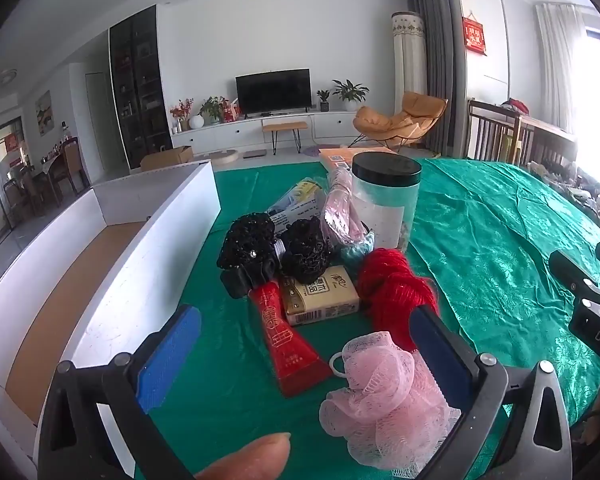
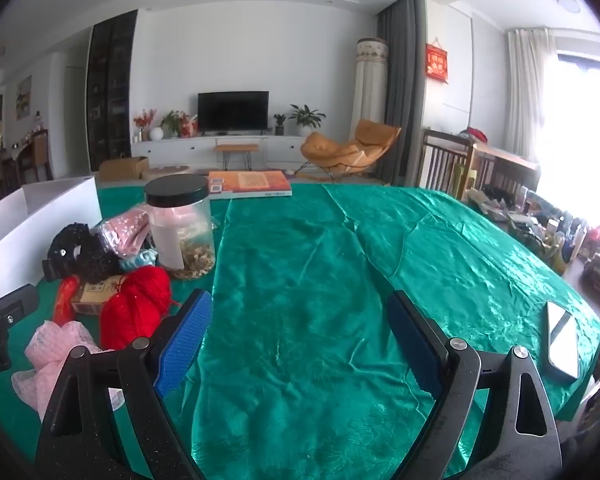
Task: Organize soft objects
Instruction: 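Move both tools toward the pile of soft items on the table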
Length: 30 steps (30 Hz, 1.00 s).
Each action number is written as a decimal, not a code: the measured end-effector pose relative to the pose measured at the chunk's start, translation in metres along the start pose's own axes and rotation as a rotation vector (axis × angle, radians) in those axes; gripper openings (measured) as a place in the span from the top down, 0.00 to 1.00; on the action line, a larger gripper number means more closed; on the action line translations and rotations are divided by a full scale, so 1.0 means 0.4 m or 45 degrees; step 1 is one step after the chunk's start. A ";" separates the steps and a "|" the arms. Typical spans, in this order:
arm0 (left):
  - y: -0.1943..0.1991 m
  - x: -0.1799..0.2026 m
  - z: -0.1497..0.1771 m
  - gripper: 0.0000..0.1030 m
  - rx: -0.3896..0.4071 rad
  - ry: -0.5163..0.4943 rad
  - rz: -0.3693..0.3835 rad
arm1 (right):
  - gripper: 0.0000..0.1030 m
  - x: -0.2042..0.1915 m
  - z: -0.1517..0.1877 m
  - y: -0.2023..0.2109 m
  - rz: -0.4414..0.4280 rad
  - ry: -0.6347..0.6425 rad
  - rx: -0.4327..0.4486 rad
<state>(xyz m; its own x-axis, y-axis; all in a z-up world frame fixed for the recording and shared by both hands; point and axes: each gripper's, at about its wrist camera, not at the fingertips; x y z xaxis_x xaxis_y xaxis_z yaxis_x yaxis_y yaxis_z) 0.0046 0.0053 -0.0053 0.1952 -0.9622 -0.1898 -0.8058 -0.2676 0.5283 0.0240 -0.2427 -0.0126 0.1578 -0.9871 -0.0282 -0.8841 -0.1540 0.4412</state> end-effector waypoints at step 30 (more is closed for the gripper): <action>-0.013 -0.026 -0.029 0.00 -0.006 0.017 -0.050 | 0.12 0.013 0.006 -0.004 -0.005 -0.038 0.001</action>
<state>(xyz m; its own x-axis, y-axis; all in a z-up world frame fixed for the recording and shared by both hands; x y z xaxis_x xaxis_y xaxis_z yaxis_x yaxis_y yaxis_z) 0.0131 0.0161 0.0034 0.2339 -0.9516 -0.1996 -0.7947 -0.3054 0.5245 0.0252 -0.2476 -0.0154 0.1481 -0.9874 -0.0563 -0.8837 -0.1577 0.4406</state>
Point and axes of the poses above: each gripper's, at about its wrist camera, not at the fingertips, and y roughly against the way its jaws point, x to its right, z to its underside, and after that the axes turned 14 degrees about -z, right-handed
